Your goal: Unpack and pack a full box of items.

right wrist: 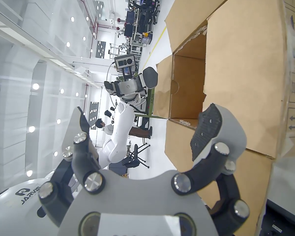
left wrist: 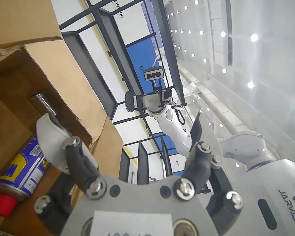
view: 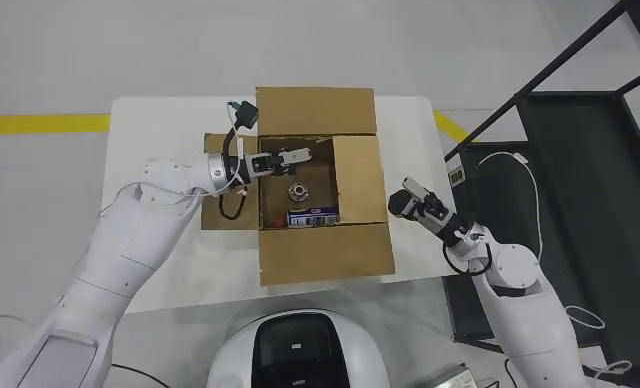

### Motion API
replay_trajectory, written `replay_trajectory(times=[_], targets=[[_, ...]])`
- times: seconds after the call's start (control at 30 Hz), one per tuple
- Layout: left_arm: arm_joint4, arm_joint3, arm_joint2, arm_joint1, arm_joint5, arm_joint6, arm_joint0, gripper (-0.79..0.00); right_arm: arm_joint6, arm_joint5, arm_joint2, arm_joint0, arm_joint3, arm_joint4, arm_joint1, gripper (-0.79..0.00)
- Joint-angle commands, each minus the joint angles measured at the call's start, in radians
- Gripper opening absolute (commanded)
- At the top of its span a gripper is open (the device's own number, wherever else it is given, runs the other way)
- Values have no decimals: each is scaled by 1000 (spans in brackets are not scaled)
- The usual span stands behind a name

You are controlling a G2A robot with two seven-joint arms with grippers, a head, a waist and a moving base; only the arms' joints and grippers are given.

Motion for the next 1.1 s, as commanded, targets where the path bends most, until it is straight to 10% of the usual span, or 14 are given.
replay_trajectory(times=[0.0,0.37,0.7,1.07], targets=[[0,0,0,0,0,0,0,0,0,0,0,0,0,0,0,0],[-2,29,70,-33,88,29,-34,0,5,32,-33,10,-24,-25,0,0],[-6,401,297,-210,72,150,-250,0,106,55,-77,-35,-78,-46,5,0],[-1,671,410,-392,-6,252,-321,0,102,97,-189,-3,-97,-127,1,0]])
